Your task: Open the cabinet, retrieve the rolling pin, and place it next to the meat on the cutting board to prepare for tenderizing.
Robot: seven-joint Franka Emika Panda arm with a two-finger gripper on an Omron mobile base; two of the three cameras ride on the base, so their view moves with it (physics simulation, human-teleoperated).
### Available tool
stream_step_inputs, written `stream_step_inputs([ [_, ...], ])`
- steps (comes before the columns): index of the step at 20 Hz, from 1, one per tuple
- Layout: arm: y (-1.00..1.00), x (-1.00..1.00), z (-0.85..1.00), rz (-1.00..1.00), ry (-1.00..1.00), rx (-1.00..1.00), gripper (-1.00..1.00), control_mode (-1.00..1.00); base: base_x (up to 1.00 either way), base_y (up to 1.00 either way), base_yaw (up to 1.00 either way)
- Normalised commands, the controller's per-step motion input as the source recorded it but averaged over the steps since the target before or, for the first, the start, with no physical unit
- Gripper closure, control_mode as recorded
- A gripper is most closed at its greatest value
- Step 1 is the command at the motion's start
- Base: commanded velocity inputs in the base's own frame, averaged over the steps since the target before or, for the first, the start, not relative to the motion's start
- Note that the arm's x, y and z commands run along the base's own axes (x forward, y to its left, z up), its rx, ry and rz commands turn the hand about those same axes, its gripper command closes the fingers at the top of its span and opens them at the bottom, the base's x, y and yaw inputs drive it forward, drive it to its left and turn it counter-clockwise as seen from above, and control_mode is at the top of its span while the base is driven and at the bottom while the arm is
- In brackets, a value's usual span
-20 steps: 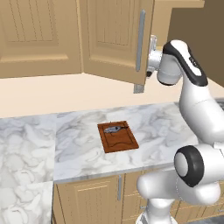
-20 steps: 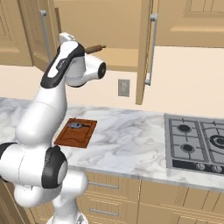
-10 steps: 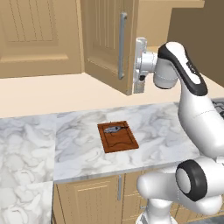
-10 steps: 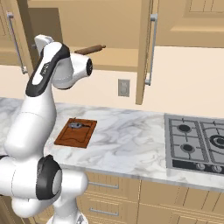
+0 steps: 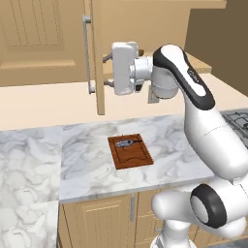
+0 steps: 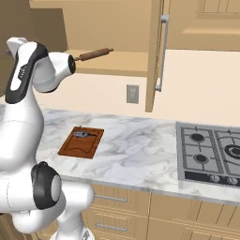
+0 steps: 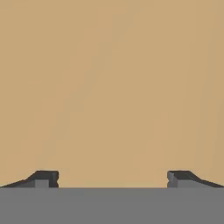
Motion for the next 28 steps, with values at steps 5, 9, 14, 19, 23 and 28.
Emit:
stream_step_inputs([
  [5,0.90,0.00,-0.01,0.05,0.01,-0.12,-1.00,-1.00,0.00,0.00,0.00],
  [9,0.40,0.04,-0.09,-0.02,0.03,-0.17,-1.00,-1.00,0.00,0.00,0.00],
  [14,-0.28,0.00,0.00,-0.15,0.00,-0.13,-1.00,-1.00,0.00,0.00,0.00],
  [19,-0.54,0.00,0.00,-0.21,0.00,-0.09,-1.00,-1.00,0.00,0.00,0.00],
  [23,-0.56,0.00,0.00,-0.27,0.02,-0.08,-1.00,-1.00,0.00,0.00,0.00],
  [28,-0.57,0.09,0.00,-0.32,0.08,-0.08,-1.00,-1.00,0.00,0.00,0.00],
])
